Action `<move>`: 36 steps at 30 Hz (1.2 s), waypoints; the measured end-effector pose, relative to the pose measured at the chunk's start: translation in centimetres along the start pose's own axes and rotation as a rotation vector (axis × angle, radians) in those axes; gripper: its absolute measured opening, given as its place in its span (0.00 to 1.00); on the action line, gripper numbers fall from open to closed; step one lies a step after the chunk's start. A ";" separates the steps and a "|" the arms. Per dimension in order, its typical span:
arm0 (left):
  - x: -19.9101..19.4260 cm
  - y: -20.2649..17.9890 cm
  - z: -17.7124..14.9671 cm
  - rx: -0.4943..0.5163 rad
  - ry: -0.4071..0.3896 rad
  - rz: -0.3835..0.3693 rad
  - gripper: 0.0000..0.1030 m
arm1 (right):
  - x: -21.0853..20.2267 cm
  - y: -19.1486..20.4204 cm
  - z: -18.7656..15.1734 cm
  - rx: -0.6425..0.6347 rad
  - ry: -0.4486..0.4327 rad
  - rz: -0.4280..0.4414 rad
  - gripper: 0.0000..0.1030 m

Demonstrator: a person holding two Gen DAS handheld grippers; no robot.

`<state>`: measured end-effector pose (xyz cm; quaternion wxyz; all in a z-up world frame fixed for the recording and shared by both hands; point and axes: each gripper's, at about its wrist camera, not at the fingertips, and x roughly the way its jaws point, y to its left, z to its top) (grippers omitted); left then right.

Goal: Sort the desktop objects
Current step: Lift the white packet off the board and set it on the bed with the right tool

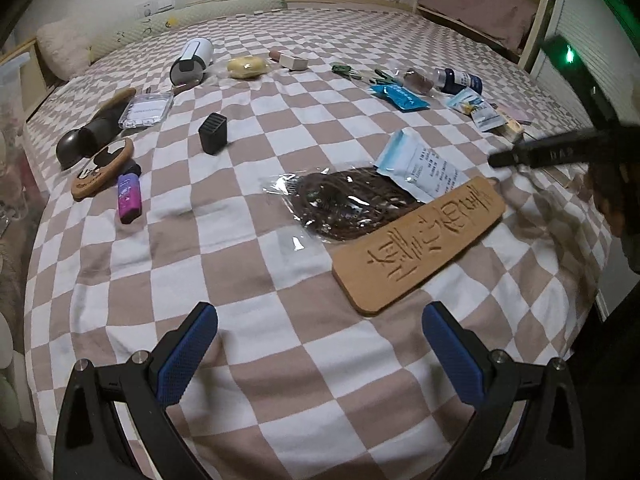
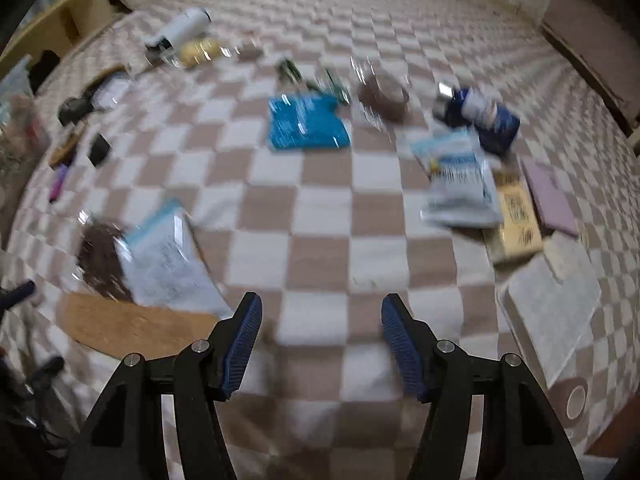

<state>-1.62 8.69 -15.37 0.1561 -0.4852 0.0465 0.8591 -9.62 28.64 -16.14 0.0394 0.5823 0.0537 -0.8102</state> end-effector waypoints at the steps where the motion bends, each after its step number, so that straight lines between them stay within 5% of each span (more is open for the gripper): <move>1: 0.1 0.1 0.0 -0.003 0.003 0.008 1.00 | 0.5 0.3 -0.2 -0.012 0.018 0.000 0.62; 15: -0.4 -0.5 -0.3 0.063 0.002 -0.040 1.00 | 0.8 9.6 -1.7 -0.257 0.056 0.122 0.61; 30: 0.9 -3.1 -0.6 0.342 -0.040 -0.077 0.98 | 0.2 8.5 -0.9 -0.185 0.087 0.232 0.61; 36: 0.5 -5.9 -2.1 0.519 -0.070 -0.007 0.98 | -0.1 9.2 -2.9 -0.315 0.103 0.150 0.61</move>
